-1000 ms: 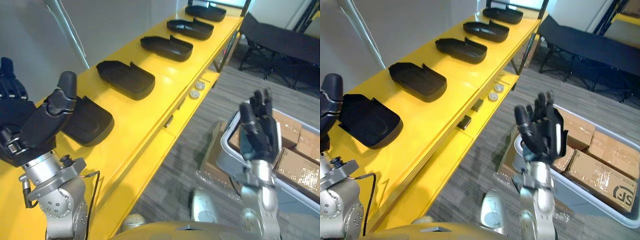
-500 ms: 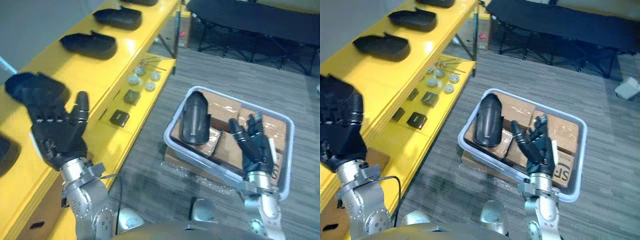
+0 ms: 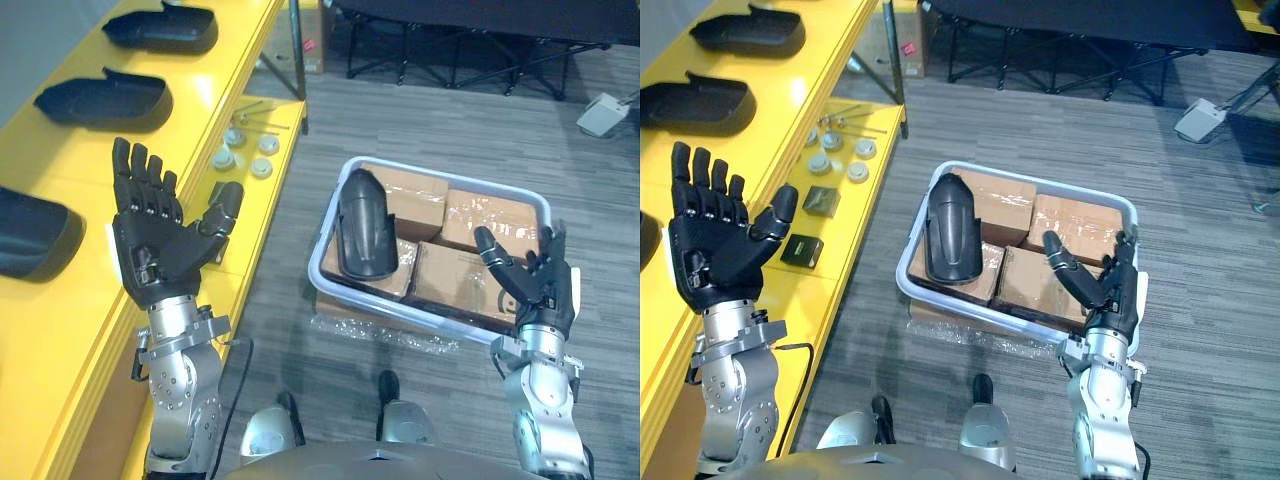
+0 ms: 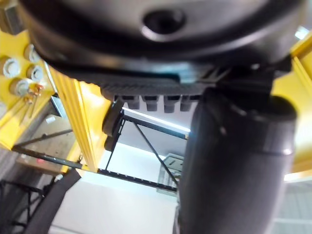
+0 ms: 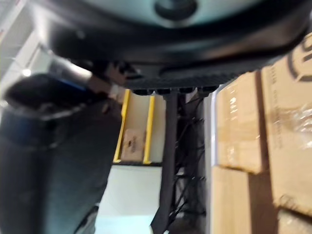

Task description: Walk over and take three plastic housings, then place them on the shelf

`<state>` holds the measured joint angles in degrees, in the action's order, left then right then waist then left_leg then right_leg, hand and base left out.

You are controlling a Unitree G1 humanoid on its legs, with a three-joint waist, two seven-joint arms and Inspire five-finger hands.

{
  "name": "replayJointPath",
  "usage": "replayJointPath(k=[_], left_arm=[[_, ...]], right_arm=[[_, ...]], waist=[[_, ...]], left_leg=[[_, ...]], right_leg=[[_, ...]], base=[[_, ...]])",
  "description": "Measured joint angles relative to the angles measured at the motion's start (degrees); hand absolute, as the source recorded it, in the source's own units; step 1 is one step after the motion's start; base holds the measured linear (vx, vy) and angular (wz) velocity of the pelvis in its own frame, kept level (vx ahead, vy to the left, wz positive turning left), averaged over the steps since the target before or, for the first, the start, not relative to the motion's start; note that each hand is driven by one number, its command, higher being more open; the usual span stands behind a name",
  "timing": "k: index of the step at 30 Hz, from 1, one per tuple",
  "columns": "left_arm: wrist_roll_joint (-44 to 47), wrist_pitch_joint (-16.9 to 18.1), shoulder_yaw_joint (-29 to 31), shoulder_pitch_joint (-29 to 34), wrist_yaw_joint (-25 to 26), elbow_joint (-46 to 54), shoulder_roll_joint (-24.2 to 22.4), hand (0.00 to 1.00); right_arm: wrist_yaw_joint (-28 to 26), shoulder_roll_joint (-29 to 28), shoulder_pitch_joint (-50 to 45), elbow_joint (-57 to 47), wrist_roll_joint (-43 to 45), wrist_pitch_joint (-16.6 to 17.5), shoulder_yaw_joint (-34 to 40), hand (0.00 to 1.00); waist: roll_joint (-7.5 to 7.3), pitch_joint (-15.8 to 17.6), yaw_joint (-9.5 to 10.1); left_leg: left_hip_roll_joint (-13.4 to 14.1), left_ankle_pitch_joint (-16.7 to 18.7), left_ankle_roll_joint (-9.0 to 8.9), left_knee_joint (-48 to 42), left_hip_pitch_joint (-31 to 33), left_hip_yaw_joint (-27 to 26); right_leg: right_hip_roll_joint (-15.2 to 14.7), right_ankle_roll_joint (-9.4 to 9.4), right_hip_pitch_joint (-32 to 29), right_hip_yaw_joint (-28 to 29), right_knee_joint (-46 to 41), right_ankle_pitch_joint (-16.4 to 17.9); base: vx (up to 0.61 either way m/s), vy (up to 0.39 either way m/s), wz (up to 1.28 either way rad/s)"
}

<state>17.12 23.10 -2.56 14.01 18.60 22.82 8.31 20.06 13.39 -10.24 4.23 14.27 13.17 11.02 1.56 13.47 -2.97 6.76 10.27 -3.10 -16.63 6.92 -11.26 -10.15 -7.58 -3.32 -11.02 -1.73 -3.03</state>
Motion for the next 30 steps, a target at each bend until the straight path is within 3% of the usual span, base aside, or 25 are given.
replayJointPath(k=[4, 12, 20, 26, 30], left_arm=[[-2.24, -2.14, 0.47, -0.06, -0.02, 0.00, 0.60, 1.00], [-2.24, -2.17, -0.32, -0.59, -3.52, -0.01, 1.63, 1.00], [-2.26, -3.23, -3.65, -1.90, -6.55, -0.57, 4.14, 1.00], [-2.24, -4.59, -4.16, -4.23, -7.44, -2.95, 5.71, 1.00], [-2.21, -5.07, -4.76, -4.56, -8.17, -4.59, 5.80, 1.00]], right_arm=[[4.93, 2.25, 9.49, 10.10, -0.55, -2.33, 1.90, 1.00], [3.86, 14.00, 27.86, 30.77, 0.69, -2.75, 1.01, 1.00], [-1.93, 19.58, 36.23, 36.63, 0.60, -3.76, -5.10, 1.00], [-5.50, 21.62, 42.57, 40.68, -1.05, -5.60, -8.63, 1.00], [-7.41, 22.85, 44.41, 41.21, -2.86, -9.53, -10.62, 1.00]], waist=[[0.78, 3.78, 2.19], [1.73, 8.45, 6.15], [1.88, 9.62, 7.55], [2.11, 11.66, 7.54], [2.68, 12.17, 7.78]], left_leg=[[-0.29, -0.09, 0.19, -2.55, 3.74, 2.06], [-1.18, -1.11, 0.68, -5.16, 8.87, 5.45], [-2.02, -1.64, 1.01, -5.72, 10.79, 6.94], [-2.08, -1.93, 1.26, -6.47, 12.55, 7.49], [-2.27, -2.29, 1.42, -6.37, 12.59, 7.61]], right_leg=[[-0.20, 0.02, -0.68, -1.88, 1.23, -1.64], [-0.34, 0.29, -2.14, -4.72, 2.18, -3.35], [-0.89, 0.33, -2.63, -6.21, 2.35, -3.91], [-0.98, 0.36, -3.73, -6.84, 1.71, -3.95], [-1.20, 0.36, -3.73, -7.20, 1.59, -3.96]], base=[[-0.10, 0.019, 0.25], [-0.08, 0.001, 0.22], [-0.03, 0.014, 0.11], [-0.06, 0.012, 0.06], [-0.01, 0.001, 0.04]])
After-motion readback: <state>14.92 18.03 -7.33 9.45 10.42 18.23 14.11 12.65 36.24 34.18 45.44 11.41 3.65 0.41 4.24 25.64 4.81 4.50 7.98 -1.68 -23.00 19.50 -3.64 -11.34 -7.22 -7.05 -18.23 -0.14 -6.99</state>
